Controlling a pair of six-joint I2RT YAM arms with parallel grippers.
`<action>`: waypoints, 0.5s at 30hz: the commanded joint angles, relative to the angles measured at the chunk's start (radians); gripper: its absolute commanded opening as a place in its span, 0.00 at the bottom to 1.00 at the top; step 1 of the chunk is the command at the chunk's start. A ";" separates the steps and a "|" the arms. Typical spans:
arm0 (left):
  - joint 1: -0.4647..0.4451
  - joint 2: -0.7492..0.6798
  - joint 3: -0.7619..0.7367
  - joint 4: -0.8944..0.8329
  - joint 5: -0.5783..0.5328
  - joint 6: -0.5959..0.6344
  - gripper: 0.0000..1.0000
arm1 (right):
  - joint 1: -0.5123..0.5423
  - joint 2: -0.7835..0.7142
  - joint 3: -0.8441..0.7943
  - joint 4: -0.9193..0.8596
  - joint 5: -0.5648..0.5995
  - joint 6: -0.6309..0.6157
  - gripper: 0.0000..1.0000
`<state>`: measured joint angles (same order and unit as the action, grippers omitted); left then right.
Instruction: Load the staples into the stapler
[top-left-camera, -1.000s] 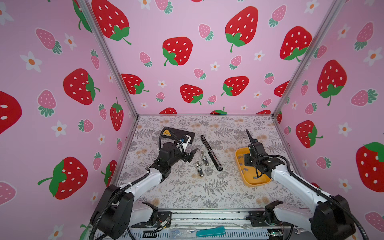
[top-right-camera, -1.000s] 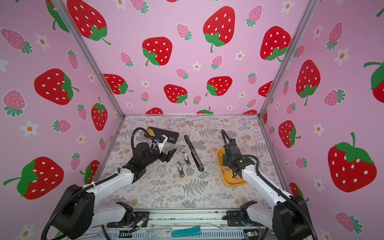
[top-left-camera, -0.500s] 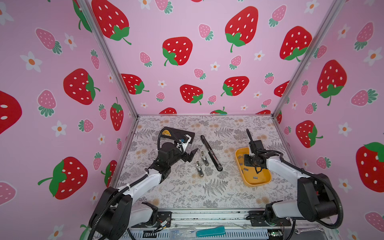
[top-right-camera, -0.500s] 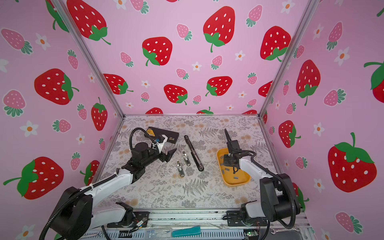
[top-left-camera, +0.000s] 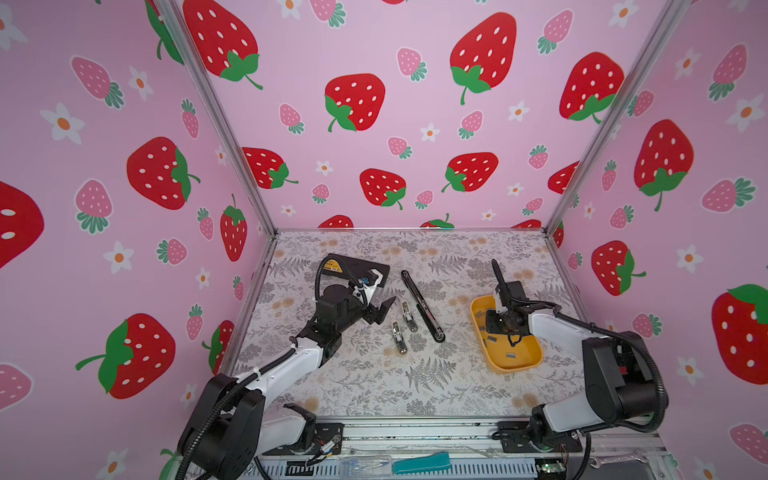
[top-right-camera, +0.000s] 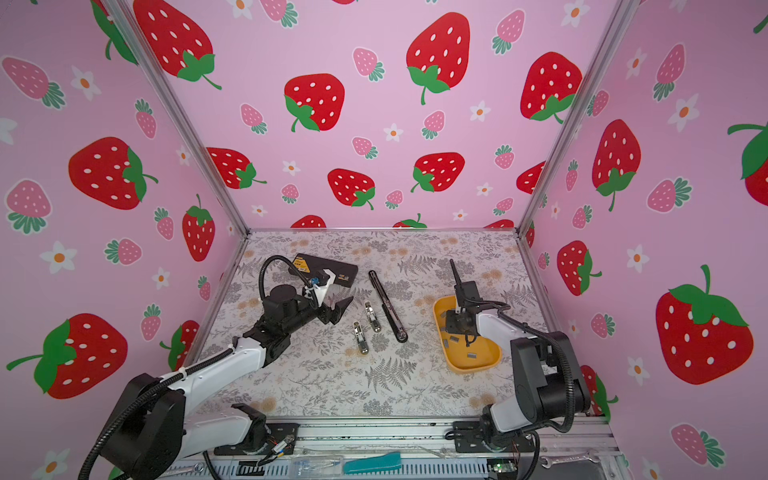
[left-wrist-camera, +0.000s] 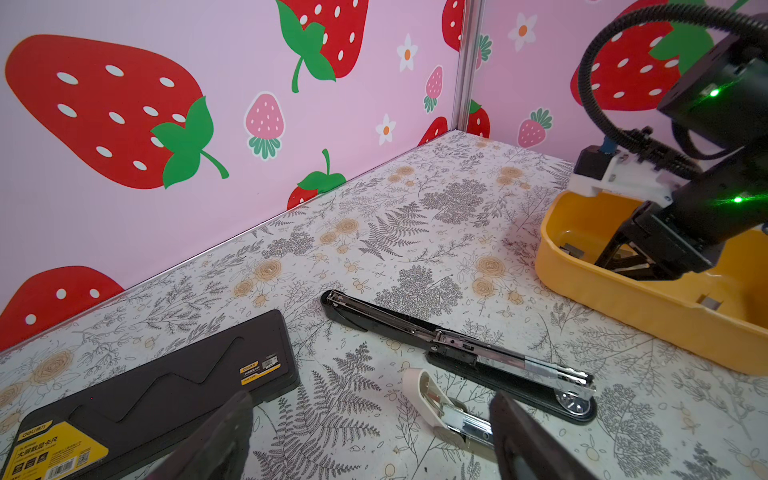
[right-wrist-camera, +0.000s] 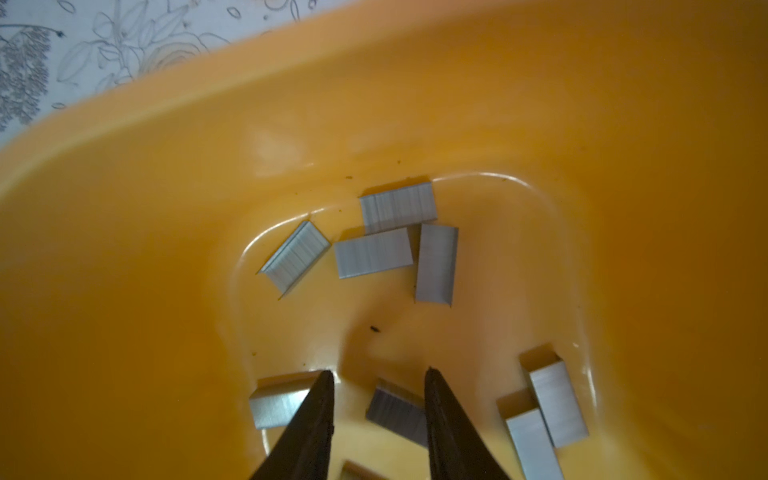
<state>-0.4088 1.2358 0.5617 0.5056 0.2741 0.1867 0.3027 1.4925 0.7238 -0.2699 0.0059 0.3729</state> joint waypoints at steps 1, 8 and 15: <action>0.001 -0.013 -0.001 0.020 0.025 0.015 0.90 | -0.008 0.015 -0.031 0.004 -0.023 0.006 0.38; 0.001 -0.007 0.000 0.020 0.028 0.014 0.90 | -0.008 0.003 -0.071 -0.016 -0.052 0.032 0.35; 0.001 -0.003 0.005 0.017 0.030 0.013 0.89 | -0.008 -0.046 -0.074 -0.048 -0.052 0.050 0.38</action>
<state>-0.4088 1.2358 0.5617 0.5053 0.2813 0.1864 0.2981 1.4578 0.6731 -0.2359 -0.0254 0.4019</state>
